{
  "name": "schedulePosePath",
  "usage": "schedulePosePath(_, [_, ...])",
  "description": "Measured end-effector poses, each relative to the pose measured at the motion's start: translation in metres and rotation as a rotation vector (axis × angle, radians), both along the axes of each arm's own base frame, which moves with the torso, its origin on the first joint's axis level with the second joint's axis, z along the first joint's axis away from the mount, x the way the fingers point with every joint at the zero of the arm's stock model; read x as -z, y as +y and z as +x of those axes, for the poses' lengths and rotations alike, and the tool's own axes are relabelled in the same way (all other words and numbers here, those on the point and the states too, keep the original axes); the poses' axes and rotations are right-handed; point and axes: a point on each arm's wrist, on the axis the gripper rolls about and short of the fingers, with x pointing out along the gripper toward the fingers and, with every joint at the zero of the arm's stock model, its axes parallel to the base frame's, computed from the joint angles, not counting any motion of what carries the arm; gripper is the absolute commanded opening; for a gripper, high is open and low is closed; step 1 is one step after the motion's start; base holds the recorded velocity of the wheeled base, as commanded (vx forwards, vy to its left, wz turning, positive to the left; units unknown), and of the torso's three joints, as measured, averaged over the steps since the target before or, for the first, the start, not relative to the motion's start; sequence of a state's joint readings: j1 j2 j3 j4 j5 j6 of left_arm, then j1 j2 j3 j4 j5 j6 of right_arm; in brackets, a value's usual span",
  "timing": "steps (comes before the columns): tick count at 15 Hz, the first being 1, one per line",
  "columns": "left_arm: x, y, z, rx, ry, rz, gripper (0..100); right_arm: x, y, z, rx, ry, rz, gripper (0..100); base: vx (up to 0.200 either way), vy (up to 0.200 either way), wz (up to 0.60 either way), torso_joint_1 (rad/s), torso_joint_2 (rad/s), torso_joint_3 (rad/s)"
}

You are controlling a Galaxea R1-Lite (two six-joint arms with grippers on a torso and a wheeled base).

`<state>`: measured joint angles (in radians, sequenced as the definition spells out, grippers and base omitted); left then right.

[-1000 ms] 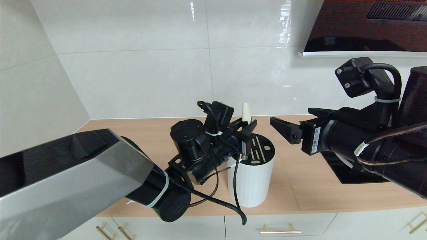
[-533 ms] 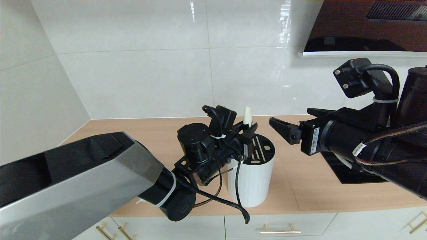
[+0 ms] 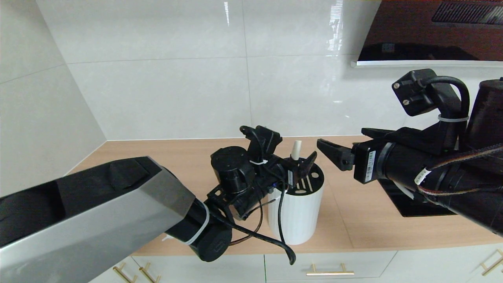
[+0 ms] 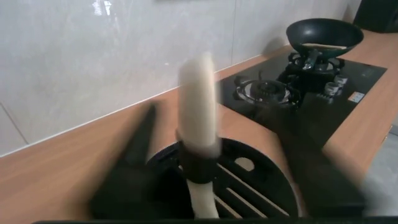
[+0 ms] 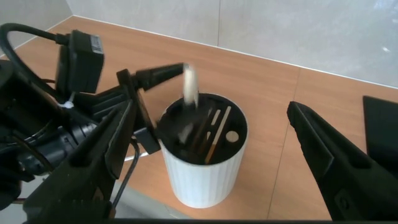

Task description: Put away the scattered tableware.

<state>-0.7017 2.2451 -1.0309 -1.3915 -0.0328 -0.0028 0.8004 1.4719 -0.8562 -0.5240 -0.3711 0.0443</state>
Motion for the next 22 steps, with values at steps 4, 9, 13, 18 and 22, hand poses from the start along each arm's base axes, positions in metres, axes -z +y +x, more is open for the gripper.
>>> schedulePosePath(4, [-0.009, 0.002, -0.002, -0.007, -0.032, -0.029, 100, 0.000, 0.000, 0.000, 0.000, 0.000, -0.001, 100, 0.000, 0.000, 0.00, 0.000, 0.00, 0.000])
schedulePosePath(9, [-0.071, 0.033, -0.027, -0.079, -0.137, -0.141, 100, -0.002, -0.012, 0.003, 0.042, -0.007, 0.008, 100, 0.000, 0.000, 0.00, 0.000, 0.00, 0.000])
schedulePosePath(13, [-0.125, 0.105, -0.060, -0.199, -0.220, -0.195, 100, -0.001, -0.049, -0.019, 0.091, -0.025, 0.014, 100, 0.000, 0.000, 0.00, 0.000, 0.00, 0.000])
schedulePosePath(18, [-0.129, 0.193, -0.138, -0.357, -0.182, -0.149, 100, 0.027, -0.141, -0.055, 0.316, -0.035, 0.024, 100, 0.000, 0.000, 0.00, 0.000, 0.00, 0.000])
schedulePosePath(22, [-0.107, 0.231, -0.212, -0.419, -0.020, -0.092, 100, 0.053, -0.168, -0.117, 0.373, -0.109, 0.055, 100, 0.000, 0.000, 0.00, 0.000, 0.00, 0.000])
